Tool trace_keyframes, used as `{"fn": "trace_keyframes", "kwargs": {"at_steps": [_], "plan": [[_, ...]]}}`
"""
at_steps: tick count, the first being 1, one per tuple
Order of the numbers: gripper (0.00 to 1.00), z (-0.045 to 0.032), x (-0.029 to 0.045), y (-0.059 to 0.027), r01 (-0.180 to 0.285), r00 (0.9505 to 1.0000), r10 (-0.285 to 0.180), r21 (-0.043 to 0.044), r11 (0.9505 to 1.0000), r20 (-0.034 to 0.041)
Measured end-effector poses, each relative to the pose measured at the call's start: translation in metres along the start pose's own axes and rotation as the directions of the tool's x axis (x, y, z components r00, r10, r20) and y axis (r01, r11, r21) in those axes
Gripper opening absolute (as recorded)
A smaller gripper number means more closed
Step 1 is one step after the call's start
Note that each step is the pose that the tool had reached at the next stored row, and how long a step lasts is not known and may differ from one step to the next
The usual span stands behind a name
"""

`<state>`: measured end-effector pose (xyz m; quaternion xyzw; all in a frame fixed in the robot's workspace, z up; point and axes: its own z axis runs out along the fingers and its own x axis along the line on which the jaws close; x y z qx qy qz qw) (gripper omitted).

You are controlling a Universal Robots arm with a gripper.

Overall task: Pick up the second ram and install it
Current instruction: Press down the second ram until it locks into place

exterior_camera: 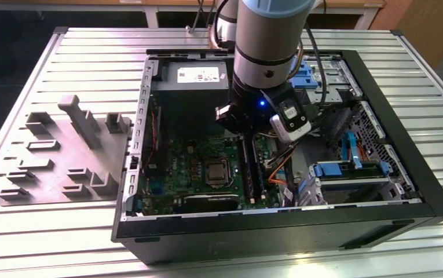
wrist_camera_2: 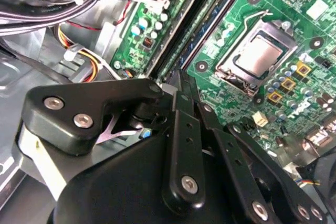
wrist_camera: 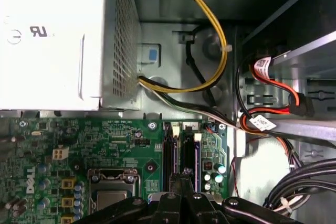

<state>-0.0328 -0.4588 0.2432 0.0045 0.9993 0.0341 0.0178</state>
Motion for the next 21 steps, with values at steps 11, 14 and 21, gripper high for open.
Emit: {"fn": "trace_keyframes", "kwargs": {"at_steps": [11, 14, 21], "plan": [[0.1, 0.0112, 0.0005, 0.0055, 0.0, 1.0, 0.0, -0.0001, 1.0, 0.0001], [0.1, 0.0157, 0.0007, 0.0058, 0.0, 1.0, 0.0, 0.0001, 1.0, 0.0], [0.1, 0.02, 0.0009, 0.0055, 0.0, 1.0, 0.0, 0.0003, 1.0, 0.0]]}}
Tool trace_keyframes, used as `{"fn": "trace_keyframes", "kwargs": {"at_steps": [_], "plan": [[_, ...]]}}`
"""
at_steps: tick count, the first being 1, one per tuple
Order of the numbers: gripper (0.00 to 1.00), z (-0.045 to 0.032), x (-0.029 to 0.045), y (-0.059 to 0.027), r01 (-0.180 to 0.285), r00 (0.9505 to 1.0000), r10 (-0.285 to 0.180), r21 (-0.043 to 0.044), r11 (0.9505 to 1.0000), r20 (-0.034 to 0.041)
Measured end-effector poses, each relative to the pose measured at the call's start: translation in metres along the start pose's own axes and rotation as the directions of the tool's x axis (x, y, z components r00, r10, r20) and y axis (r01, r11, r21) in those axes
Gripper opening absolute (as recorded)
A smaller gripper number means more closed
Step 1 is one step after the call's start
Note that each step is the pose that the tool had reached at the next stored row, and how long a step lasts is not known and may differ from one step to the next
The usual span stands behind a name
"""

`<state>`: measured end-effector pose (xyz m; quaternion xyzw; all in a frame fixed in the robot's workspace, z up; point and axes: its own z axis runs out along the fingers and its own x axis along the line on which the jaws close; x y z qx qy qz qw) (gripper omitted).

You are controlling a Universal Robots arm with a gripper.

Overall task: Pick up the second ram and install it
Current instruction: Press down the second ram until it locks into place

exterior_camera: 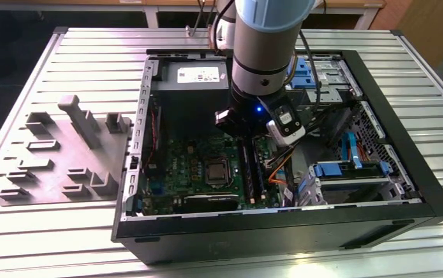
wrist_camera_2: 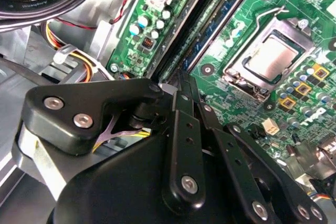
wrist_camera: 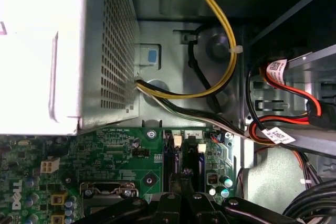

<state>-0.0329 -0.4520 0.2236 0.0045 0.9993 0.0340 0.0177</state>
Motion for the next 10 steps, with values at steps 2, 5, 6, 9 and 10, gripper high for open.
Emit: {"fn": "trace_keyframes", "kwargs": {"at_steps": [2, 5, 6, 9, 10], "plan": [[0.1, 0.0001, 0.0, 0.0, 0.0, 1.0, 0.0, 0.0002, 1.0, 0.0], [0.1, 0.0032, 0.0001, -0.0003, 0.0, 1.0, 0.0, 0.0002, 1.0, -0.0001], [0.1, 0.0033, 0.0001, -0.0003, 0.0, 1.0, 0.0, 0.0003, 1.0, 0.0], [0.1, 0.0035, 0.0001, -0.0002, 0.0, 1.0, 0.0, -0.0001, 1.0, 0.0], [0.1, 0.0036, 0.0001, -0.0002, 0.0, 1.0, 0.0, -0.0001, 1.0, 0.0]]}}
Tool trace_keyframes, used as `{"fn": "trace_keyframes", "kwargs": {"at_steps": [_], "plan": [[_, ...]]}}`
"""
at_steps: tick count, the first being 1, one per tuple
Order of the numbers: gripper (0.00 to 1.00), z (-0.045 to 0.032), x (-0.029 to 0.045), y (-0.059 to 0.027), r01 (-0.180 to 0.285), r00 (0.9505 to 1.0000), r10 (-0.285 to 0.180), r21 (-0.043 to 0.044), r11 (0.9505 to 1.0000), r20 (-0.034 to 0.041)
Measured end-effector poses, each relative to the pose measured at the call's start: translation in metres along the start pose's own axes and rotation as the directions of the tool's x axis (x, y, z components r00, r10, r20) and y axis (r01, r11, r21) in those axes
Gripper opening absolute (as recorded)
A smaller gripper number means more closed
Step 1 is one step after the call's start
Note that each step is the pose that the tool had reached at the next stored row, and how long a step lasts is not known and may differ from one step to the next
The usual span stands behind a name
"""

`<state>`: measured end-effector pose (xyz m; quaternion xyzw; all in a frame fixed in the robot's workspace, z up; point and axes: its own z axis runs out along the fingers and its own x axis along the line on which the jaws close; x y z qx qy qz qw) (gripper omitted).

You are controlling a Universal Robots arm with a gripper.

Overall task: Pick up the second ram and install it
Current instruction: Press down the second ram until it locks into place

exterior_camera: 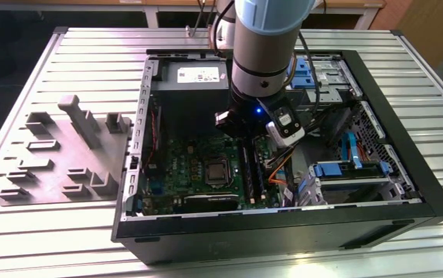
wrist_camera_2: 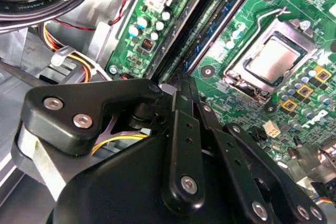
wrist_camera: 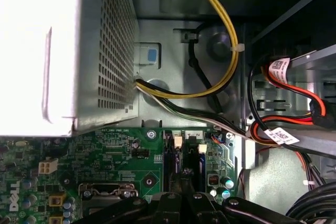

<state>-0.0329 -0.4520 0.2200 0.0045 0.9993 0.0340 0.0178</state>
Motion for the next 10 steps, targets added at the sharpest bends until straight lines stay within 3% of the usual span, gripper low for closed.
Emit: {"fn": "trace_keyframes", "kwargs": {"at_steps": [10], "plan": [[0.1, 0.0039, 0.0002, -0.0003, 0.0, 1.0, 0.0, 0.0001, 1.0, -0.0001]]}}
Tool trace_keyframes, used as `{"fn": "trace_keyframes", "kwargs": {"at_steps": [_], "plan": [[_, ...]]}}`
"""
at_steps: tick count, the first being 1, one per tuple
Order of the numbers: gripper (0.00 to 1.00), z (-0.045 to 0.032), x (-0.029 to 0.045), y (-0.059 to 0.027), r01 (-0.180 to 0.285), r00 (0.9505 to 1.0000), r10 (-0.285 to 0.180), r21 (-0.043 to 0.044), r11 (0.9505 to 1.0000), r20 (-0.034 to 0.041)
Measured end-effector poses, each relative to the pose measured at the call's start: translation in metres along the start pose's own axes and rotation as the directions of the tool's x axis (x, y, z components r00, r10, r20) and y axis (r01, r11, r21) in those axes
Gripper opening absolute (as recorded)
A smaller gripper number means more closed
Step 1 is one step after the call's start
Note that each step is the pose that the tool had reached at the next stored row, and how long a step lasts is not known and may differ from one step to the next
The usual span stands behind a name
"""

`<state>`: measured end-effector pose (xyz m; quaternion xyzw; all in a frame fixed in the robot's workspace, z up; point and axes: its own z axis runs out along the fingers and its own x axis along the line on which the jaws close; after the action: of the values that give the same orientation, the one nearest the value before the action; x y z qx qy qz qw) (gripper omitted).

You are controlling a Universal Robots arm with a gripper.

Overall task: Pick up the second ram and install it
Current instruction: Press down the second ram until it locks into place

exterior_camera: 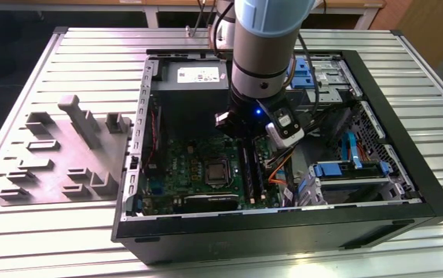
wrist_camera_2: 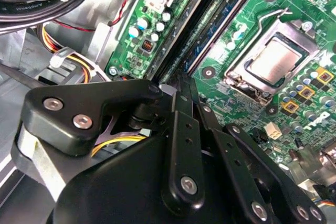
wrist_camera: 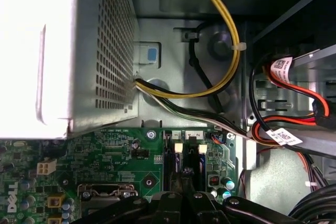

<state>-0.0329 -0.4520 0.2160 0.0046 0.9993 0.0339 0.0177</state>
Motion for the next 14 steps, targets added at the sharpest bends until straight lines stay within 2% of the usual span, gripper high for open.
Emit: {"fn": "trace_keyframes", "kwargs": {"at_steps": [14], "plan": [[0.1, 0.0002, 0.0, 0.0, 0.0, 1.0, 0.0, -0.0004, 1.0, 0.0003]]}}
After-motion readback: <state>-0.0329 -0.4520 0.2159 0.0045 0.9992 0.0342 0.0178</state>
